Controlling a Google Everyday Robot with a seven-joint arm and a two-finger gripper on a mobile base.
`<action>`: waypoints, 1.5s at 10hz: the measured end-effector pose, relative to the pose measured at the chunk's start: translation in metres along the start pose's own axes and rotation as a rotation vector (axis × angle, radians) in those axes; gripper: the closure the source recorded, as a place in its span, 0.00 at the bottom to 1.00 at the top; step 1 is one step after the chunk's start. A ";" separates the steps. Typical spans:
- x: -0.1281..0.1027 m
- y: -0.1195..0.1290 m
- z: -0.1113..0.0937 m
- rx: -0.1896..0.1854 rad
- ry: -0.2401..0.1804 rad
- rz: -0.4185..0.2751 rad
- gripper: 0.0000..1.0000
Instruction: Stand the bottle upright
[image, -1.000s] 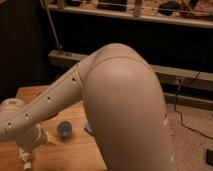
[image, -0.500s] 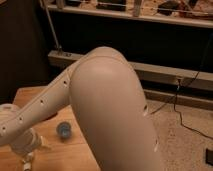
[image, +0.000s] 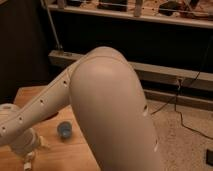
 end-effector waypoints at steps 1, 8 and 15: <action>-0.002 0.002 0.005 -0.012 0.007 0.003 0.35; -0.014 0.033 0.030 -0.126 -0.005 -0.042 0.35; 0.004 0.051 0.027 -0.104 -0.020 -0.089 0.35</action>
